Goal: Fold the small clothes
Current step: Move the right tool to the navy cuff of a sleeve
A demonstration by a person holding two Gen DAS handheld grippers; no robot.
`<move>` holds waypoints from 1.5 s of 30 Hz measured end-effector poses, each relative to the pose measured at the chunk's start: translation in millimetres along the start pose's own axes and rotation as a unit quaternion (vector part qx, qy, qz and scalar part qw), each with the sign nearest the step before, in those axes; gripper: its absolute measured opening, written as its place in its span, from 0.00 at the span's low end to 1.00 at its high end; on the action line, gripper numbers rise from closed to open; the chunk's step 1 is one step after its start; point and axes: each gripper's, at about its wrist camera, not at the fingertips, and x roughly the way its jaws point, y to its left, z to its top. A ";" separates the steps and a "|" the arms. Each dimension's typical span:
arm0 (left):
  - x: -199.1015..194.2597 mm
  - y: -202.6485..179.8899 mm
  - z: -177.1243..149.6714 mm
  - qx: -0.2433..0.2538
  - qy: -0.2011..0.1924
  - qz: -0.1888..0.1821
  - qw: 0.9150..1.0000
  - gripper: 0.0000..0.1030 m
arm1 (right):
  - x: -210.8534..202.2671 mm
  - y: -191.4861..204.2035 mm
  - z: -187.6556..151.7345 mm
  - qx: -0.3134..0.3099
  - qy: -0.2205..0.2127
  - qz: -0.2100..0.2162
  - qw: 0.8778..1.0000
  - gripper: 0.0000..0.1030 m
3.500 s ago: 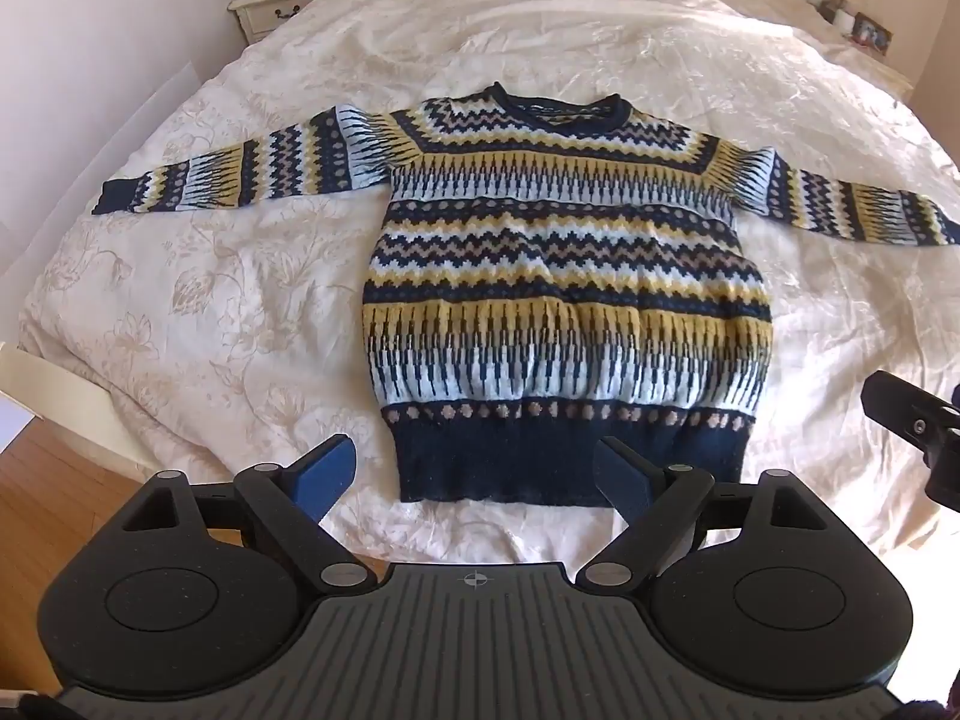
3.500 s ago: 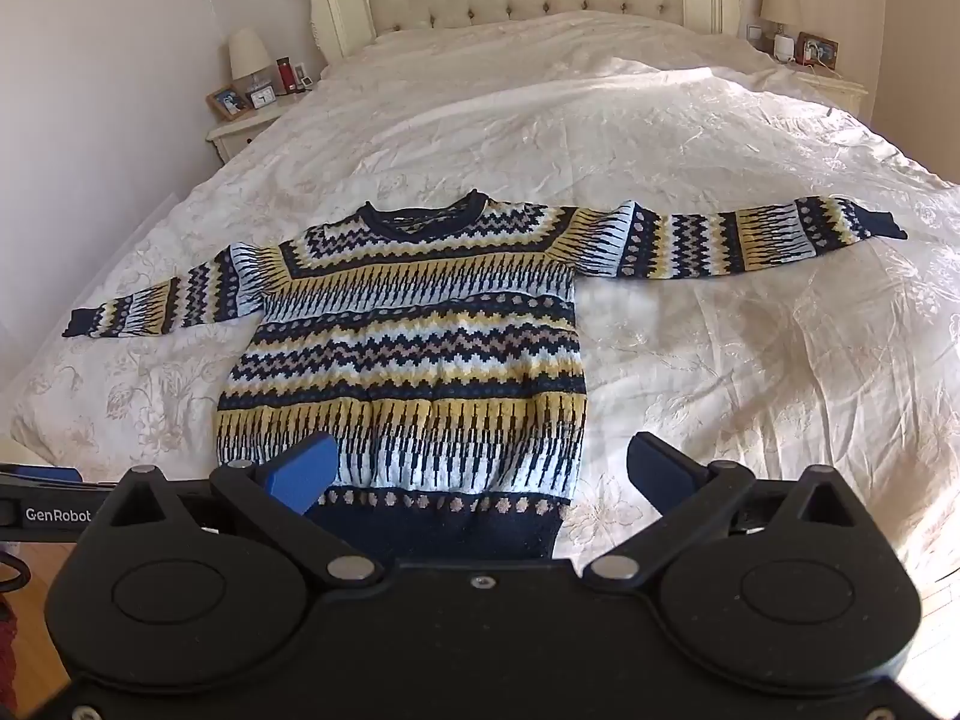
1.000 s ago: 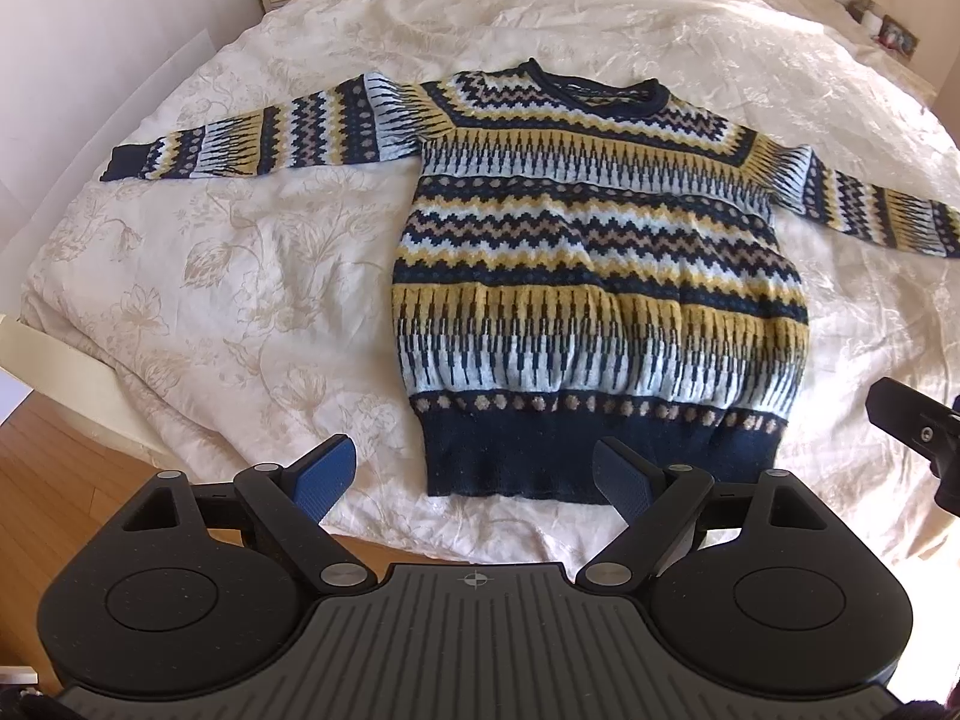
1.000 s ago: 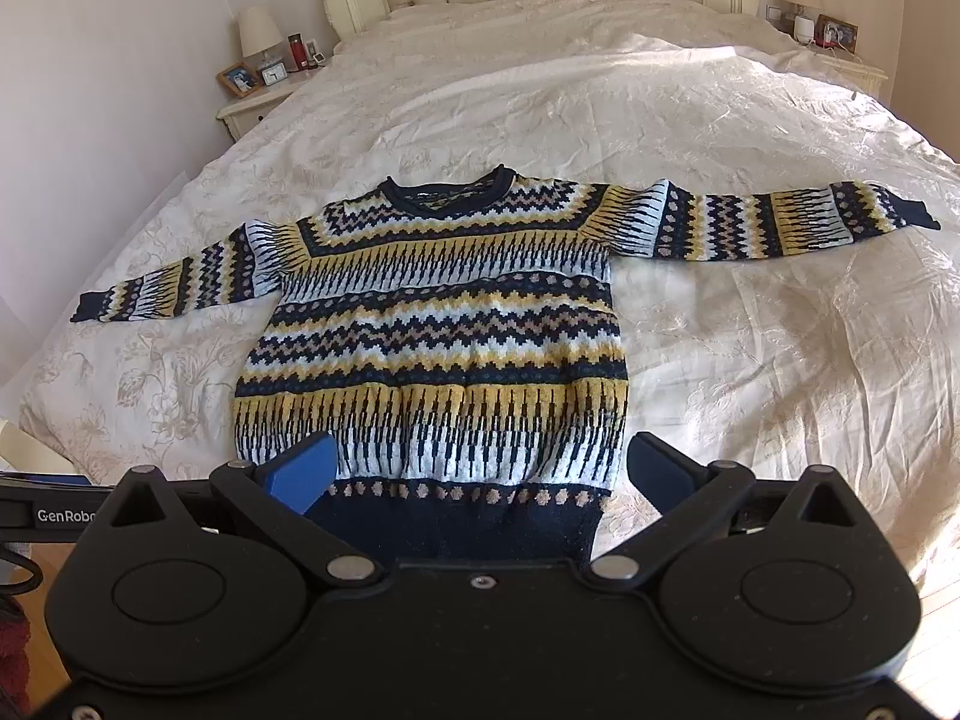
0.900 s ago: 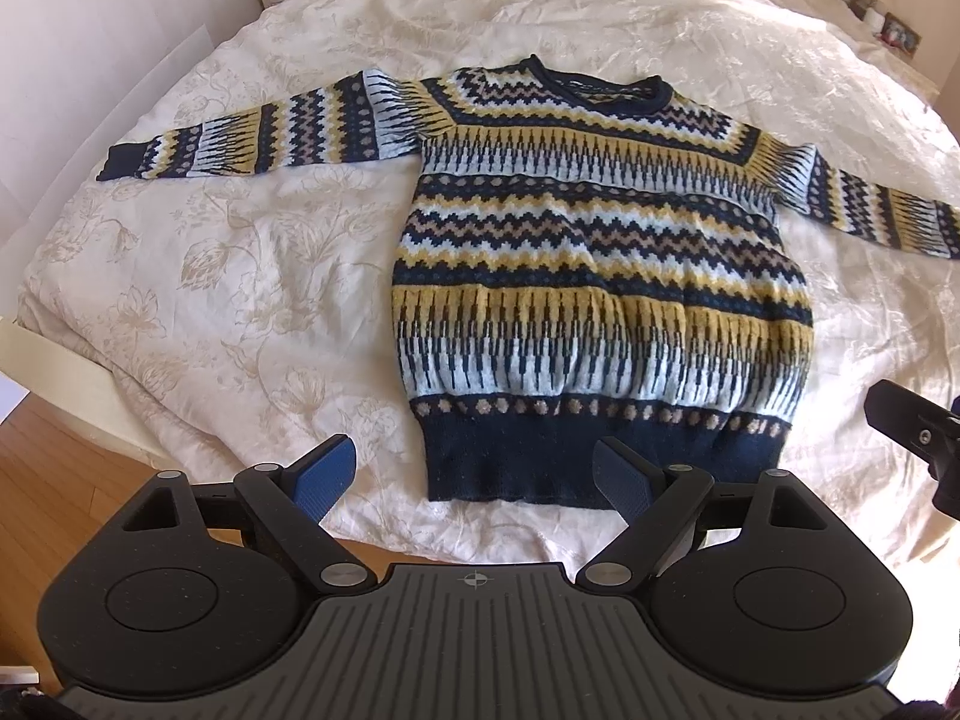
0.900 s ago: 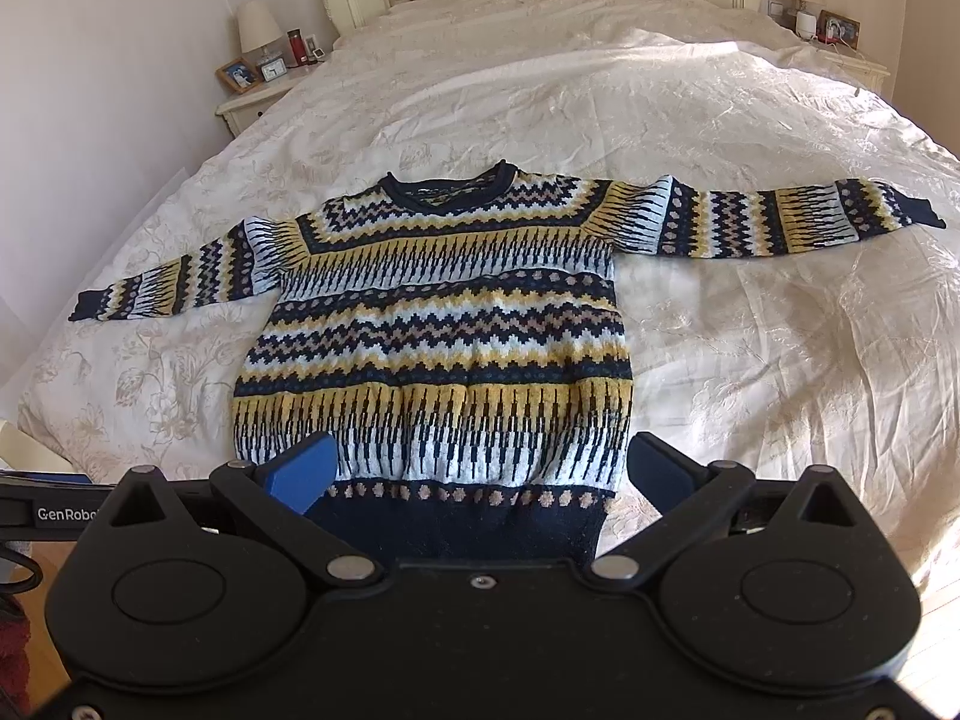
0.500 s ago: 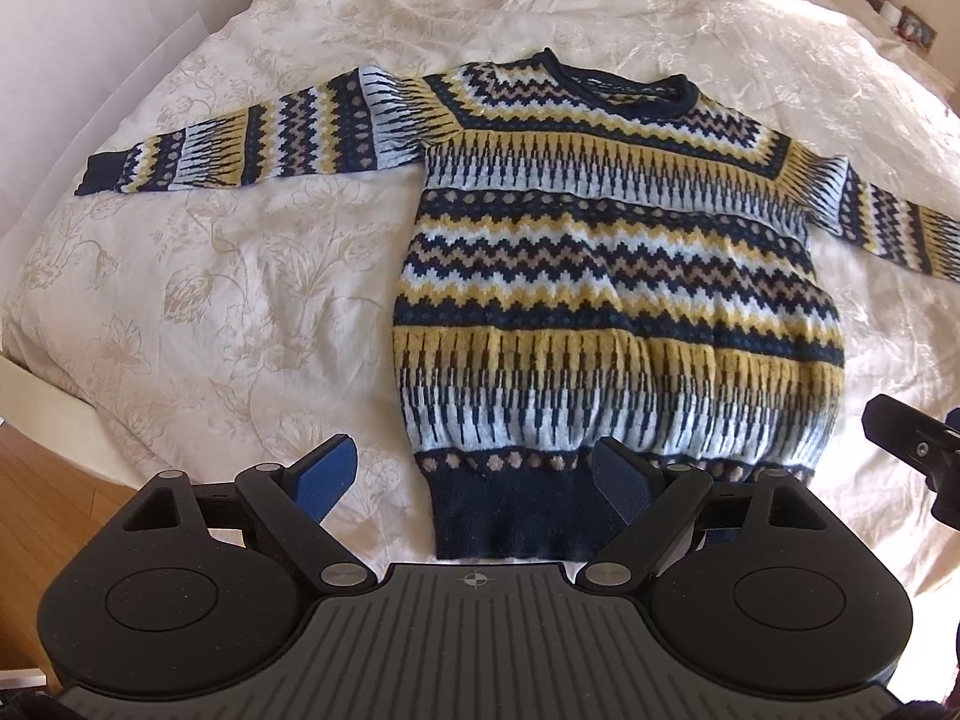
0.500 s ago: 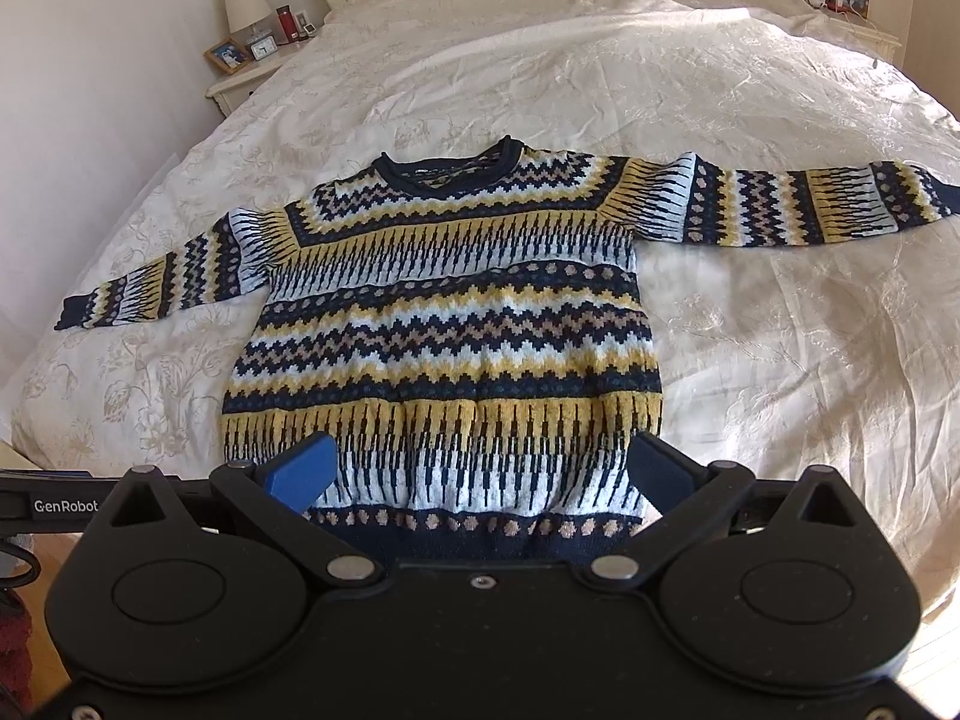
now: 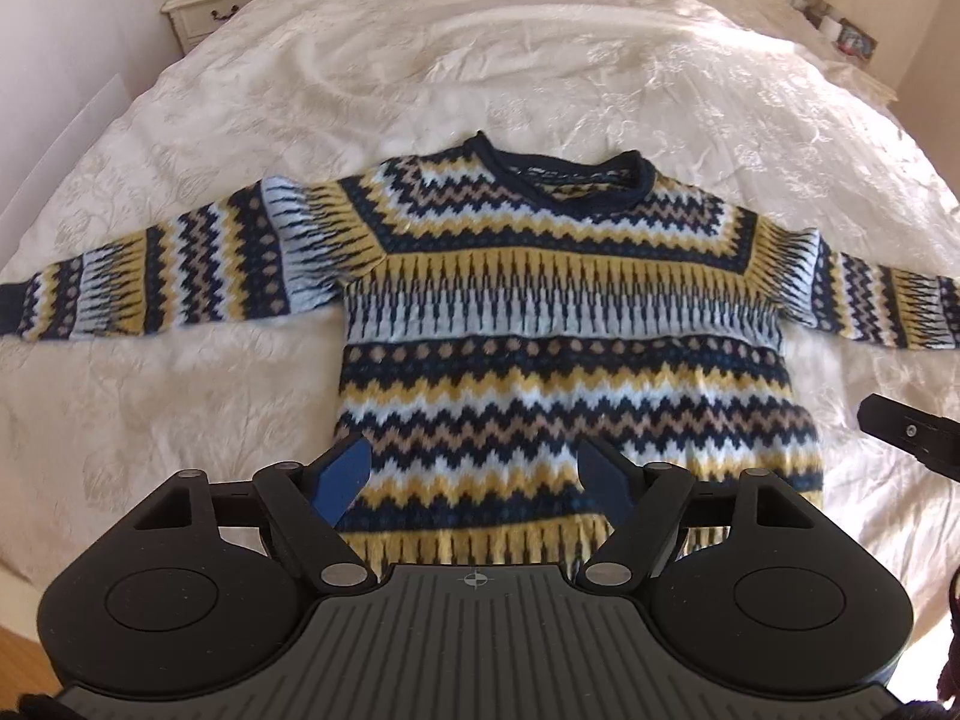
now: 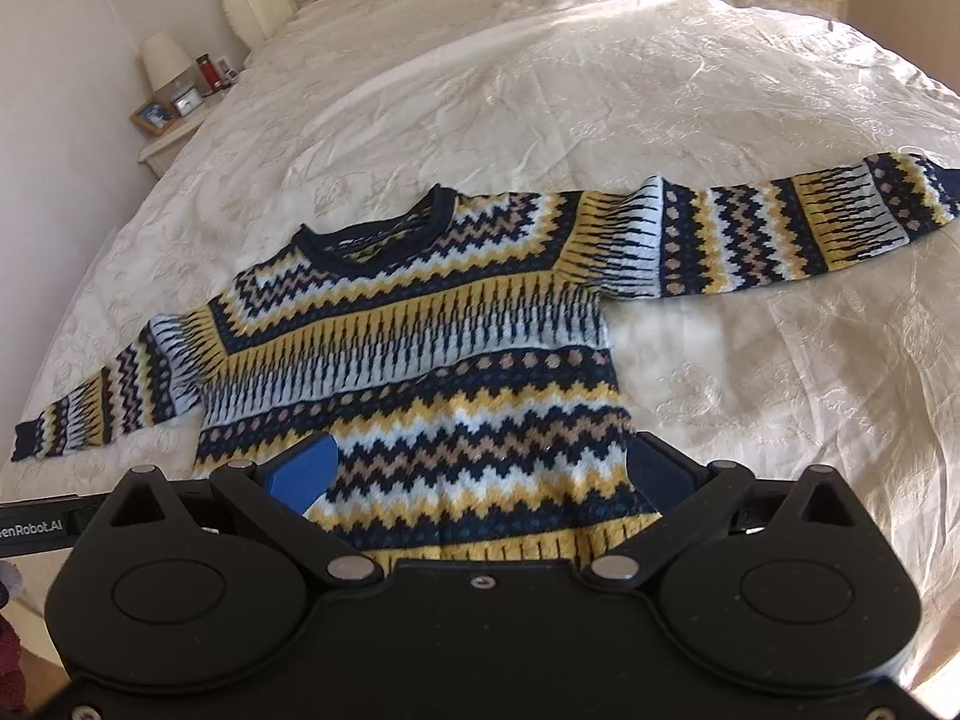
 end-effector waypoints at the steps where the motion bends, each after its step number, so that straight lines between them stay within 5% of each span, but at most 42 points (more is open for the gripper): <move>1: 4.0 0.1 5.3 0.006 -0.002 -0.008 1.000 0.71 | 1.4 -4.7 2.7 0.008 -0.004 -0.010 1.000 0.99; 5: 18.8 1.6 21.8 0.020 -0.009 -0.031 0.999 0.67 | 3.6 -23.0 11.0 0.024 -0.024 -0.051 0.998 0.99; 14: 29.8 3.1 32.5 0.014 -0.014 0.024 1.000 0.67 | 10.0 -78.8 41.0 0.057 -0.029 -0.094 0.993 0.99; 21: 22.9 -8.5 31.1 -0.023 -0.006 0.057 0.998 0.67 | 25.3 -143.1 81.8 0.067 -0.011 -0.062 0.996 0.75; 35: 16.2 -61.8 28.8 -0.071 0.006 0.106 0.992 0.67 | 45.2 -290.6 142.6 0.113 0.002 -0.099 0.989 0.70; 45: 15.2 -92.6 30.5 -0.054 0.008 0.124 0.991 0.67 | 64.4 -370.9 140.8 0.248 -0.027 -0.073 0.966 0.67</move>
